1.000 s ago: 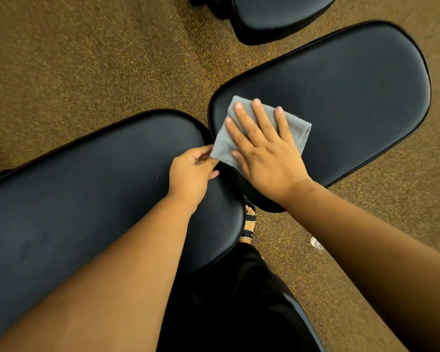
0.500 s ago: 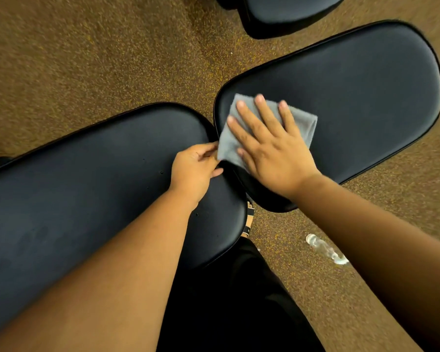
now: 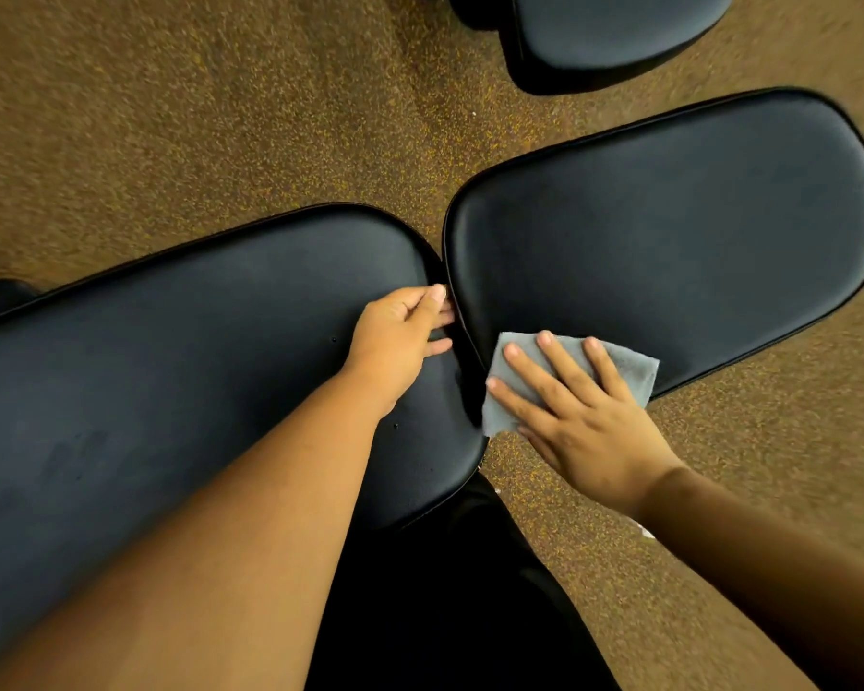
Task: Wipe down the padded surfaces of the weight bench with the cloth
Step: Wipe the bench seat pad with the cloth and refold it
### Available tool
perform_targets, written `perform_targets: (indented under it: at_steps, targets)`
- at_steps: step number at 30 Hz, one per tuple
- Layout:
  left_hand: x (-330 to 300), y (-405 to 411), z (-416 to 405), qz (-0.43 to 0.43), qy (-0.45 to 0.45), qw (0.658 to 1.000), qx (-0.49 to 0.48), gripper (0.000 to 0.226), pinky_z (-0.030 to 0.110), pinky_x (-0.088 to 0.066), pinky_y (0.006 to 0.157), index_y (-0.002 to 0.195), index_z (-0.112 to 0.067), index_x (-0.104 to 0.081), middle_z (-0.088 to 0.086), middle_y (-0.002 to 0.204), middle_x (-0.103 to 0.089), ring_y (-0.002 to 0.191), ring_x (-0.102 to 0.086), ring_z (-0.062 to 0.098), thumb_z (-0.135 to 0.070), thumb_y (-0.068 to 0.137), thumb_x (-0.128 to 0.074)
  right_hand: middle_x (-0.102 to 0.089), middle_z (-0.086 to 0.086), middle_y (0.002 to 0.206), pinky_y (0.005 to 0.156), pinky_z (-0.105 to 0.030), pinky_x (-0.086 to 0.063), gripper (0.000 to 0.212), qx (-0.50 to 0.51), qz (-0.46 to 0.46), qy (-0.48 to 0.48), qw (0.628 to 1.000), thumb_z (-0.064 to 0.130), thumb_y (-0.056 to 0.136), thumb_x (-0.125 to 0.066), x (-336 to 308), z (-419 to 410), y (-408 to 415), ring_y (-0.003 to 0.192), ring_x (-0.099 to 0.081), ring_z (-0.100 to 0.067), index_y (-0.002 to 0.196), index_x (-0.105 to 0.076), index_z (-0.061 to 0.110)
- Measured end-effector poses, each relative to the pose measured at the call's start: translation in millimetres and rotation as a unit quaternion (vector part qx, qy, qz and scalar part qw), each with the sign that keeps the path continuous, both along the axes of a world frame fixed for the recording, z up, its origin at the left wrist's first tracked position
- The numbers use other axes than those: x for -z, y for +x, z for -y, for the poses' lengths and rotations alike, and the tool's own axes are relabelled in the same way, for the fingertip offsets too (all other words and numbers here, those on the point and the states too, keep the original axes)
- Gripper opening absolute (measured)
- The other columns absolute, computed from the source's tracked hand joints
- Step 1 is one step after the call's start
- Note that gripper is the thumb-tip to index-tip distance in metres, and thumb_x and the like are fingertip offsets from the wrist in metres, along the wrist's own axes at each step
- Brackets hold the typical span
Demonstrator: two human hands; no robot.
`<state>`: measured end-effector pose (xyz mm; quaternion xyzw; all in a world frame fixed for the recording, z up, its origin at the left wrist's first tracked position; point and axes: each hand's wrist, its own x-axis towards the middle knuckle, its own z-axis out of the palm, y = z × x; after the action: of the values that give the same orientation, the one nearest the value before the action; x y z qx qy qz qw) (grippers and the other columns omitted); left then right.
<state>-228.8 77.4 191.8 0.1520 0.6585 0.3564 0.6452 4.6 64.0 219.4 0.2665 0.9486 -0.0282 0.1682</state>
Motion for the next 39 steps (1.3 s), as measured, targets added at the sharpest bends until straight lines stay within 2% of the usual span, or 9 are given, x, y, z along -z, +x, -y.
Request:
perform_targets:
  at_steps: [4,7,10,13,19,23,31,36,39]
  targets:
    - [-14.6,-11.9,-1.7,0.026,0.000,0.999,0.026,0.038,0.026,-0.053,0.093,0.127,-0.012,-0.059,-0.002,0.116,-0.066,0.108,-0.064,0.006,-0.036,0.104,-0.040,-0.017,-0.007,0.162,0.118,-0.057,-0.011,0.052,-0.067,0.000,-0.007,0.998,0.040,0.102,-0.034,6.9,-40.1,-38.5,0.149,-0.011,-0.034,0.150,-0.035,0.022]
    - [-27.4,-33.0,15.2,-0.141,0.076,0.986,0.046,0.030,0.026,-0.052,0.095,0.119,-0.021,-0.065,-0.006,0.114,-0.067,0.107,-0.064,0.005,-0.036,0.102,-0.045,-0.033,-0.008,0.156,0.118,-0.056,-0.013,0.045,-0.050,-0.014,0.004,0.999,0.039,0.100,-0.036,11.4,-82.6,-80.8,0.147,-0.020,-0.034,0.135,-0.056,0.020]
    - [-46.6,-57.7,41.1,-0.368,0.140,0.907,0.148,0.028,0.013,-0.045,0.089,0.118,-0.019,-0.067,-0.007,0.119,-0.062,0.107,-0.056,0.004,-0.032,0.098,-0.051,-0.051,-0.013,0.140,0.117,-0.060,-0.013,0.037,-0.042,0.004,0.018,0.999,0.037,0.096,-0.039,14.8,-108.9,-111.4,0.143,-0.028,-0.040,0.109,-0.067,0.016]
    - [-64.3,-69.3,64.3,-0.510,0.108,0.806,0.281,0.043,0.034,-0.042,0.099,0.127,-0.016,-0.062,0.002,0.131,-0.054,0.119,-0.046,0.021,-0.037,0.090,-0.061,-0.061,-0.016,0.117,0.115,-0.062,-0.016,0.036,-0.121,0.032,0.025,0.992,0.035,0.091,-0.038,15.5,-98.8,-112.6,0.134,-0.038,-0.044,0.097,-0.068,0.015]
    - [-72.8,-53.8,86.1,-0.537,-0.051,0.706,0.458,0.104,0.057,-0.027,0.111,0.151,-0.014,-0.028,0.015,0.157,-0.025,0.146,-0.019,0.032,-0.063,0.070,-0.071,-0.060,-0.013,0.112,0.114,-0.060,-0.021,0.035,-0.300,0.027,-0.091,0.949,0.039,0.093,-0.038,9.1,-72.1,-73.0,0.127,-0.047,-0.039,0.103,-0.064,0.017]
    - [-67.1,-41.3,78.8,-0.522,-0.081,0.703,0.476,0.108,0.057,-0.008,0.118,0.154,-0.016,0.009,0.012,0.161,0.012,0.149,0.011,0.030,-0.065,0.083,-0.056,-0.061,-0.016,0.126,0.116,-0.055,-0.021,0.049,-0.286,-0.020,-0.044,0.957,0.045,0.092,-0.050,20.0,-112.3,-86.5,0.129,-0.049,-0.035,0.125,-0.059,0.010]
    - [-55.3,-23.2,44.6,-0.524,-0.022,0.708,0.473,0.107,0.062,-0.004,0.115,0.154,-0.011,0.003,0.014,0.161,0.012,0.149,0.010,0.032,-0.056,0.083,-0.064,-0.034,-0.015,0.154,0.115,-0.061,-0.018,0.051,-0.104,-0.023,0.031,0.994,0.040,0.097,-0.042,15.4,-78.4,-79.9,0.146,-0.021,-0.040,0.135,-0.052,0.007]
    - [-47.9,-17.9,12.6,-0.540,-0.002,0.701,0.466,0.106,0.065,-0.006,0.113,0.154,-0.010,0.000,0.016,0.161,0.011,0.149,0.011,0.034,-0.051,0.083,-0.067,-0.023,-0.011,0.159,0.116,-0.058,-0.018,0.057,-0.129,-0.027,0.032,0.991,0.046,0.099,-0.039,7.9,-89.1,-57.8,0.147,-0.019,-0.036,0.147,-0.040,0.014]
    - [-34.3,-11.7,-5.4,-0.541,-0.025,0.700,0.465,0.097,0.069,-0.011,0.111,0.154,-0.011,-0.002,0.016,0.161,0.012,0.148,0.011,0.037,-0.040,0.087,-0.066,-0.027,-0.011,0.158,0.116,-0.056,-0.014,0.059,0.000,-0.041,0.077,0.996,0.049,0.099,-0.035,4.0,-136.3,-66.5,0.146,-0.022,-0.037,0.149,-0.034,0.018]
